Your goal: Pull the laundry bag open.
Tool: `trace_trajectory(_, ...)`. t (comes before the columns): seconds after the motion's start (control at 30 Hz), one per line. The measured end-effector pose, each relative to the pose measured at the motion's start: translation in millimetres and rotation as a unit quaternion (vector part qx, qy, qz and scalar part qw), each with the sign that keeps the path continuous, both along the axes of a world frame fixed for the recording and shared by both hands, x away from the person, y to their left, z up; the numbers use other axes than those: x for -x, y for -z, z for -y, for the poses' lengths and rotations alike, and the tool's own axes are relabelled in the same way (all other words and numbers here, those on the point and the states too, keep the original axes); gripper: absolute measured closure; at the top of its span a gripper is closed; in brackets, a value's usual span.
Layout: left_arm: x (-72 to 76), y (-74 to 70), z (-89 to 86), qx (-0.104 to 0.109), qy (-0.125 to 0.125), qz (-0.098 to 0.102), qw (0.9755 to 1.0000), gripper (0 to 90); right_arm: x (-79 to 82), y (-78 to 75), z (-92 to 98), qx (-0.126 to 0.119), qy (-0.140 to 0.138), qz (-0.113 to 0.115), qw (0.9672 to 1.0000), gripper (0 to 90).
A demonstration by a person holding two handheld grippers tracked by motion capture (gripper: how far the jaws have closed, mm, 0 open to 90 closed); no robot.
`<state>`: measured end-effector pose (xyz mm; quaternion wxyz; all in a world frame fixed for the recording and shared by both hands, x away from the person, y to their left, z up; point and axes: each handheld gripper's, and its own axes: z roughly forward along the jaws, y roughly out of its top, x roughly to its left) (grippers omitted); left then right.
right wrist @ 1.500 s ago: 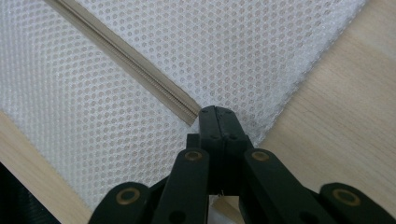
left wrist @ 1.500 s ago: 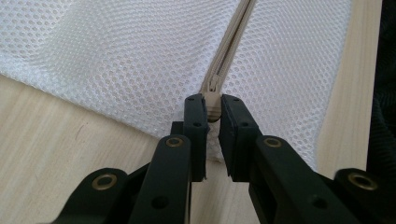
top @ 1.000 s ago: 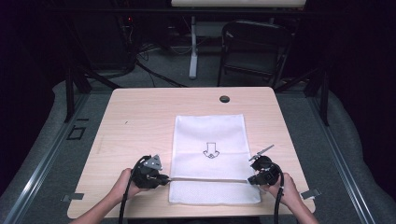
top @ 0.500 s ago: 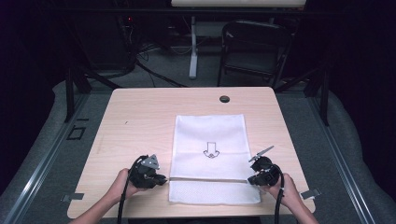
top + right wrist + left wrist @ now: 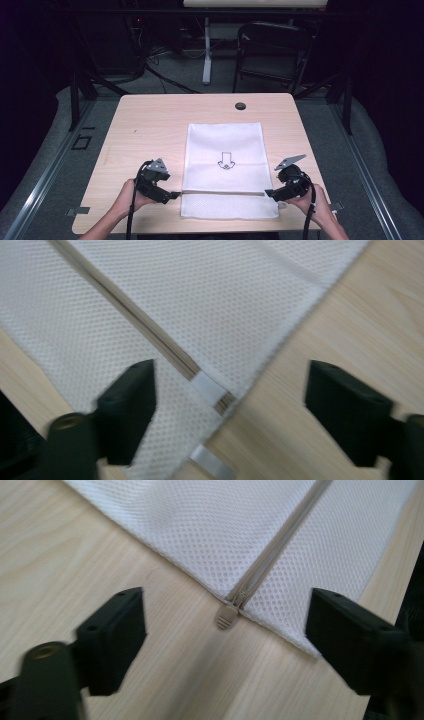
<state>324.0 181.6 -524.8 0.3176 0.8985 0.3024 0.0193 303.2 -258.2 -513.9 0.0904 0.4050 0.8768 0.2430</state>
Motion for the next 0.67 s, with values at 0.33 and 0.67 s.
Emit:
trace_trajectory(0.33, 4.2, -8.3, -26.9, -0.038, -0.11, 0.008, 0.9932, 3.7, 1.5, -7.3, 31.8, 0.008, 0.065, 0.024, 0.9975, 0.0)
trace_trajectory(0.67, 0.6, -2.9, -28.2, -0.052, -0.113, 0.002, 0.9922, 2.6, -6.5, 7.2, 31.1, 0.019, 0.038, 0.001, 0.9991, 0.0)
